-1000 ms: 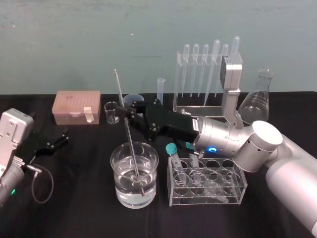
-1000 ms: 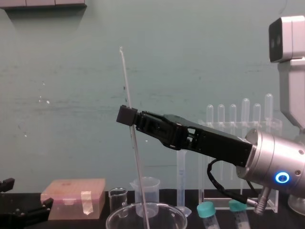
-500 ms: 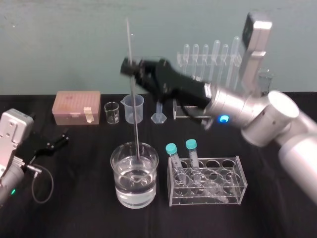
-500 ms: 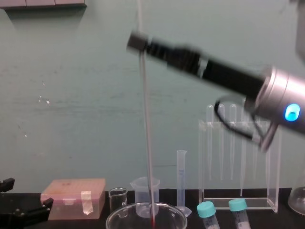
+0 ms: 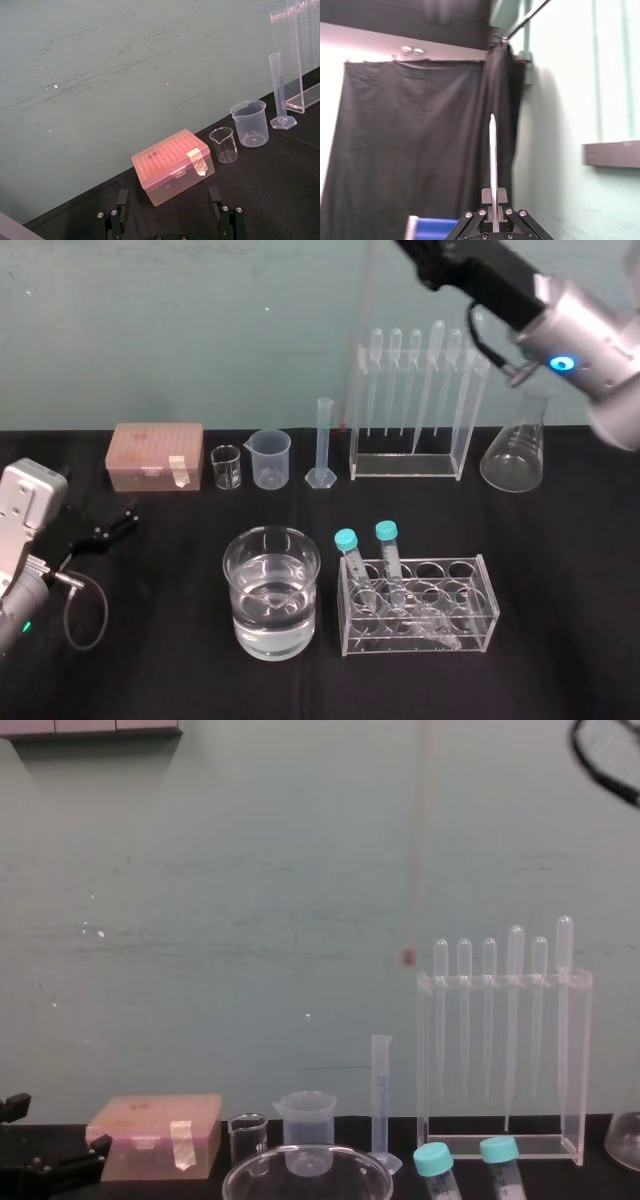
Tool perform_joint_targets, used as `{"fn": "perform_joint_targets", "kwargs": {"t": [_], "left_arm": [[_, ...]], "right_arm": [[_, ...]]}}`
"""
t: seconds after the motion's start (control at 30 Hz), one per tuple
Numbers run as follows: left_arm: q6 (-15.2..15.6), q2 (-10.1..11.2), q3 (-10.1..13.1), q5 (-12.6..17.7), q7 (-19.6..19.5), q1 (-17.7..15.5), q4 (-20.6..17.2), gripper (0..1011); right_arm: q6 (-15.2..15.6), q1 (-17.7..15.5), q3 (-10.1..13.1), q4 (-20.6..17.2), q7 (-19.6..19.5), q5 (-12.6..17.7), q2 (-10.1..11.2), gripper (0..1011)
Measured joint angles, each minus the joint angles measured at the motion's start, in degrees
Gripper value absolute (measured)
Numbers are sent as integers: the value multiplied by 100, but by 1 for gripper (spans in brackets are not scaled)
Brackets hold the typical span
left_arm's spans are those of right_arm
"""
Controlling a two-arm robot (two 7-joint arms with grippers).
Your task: Hold the thermometer with one hand and immerse one end into the beaker, then reinsert it into the test tube rack.
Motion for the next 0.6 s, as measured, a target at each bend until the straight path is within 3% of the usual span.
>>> {"fn": "perform_joint_targets", "kwargs": {"t": [0.23,0.4,0.6], "left_arm": [[0,0,0,0,0,0,0,1008],[0,0,0,0,0,0,0,1008],[0,0,0,0,0,0,0,1008]], "right_arm": [[71,-483,299,-417,-517,-18,618,56],[178,-1112,524,-811,-922,58,1019,56],[220,-1572,625,-1022,-1128,78,1231,56]]}}
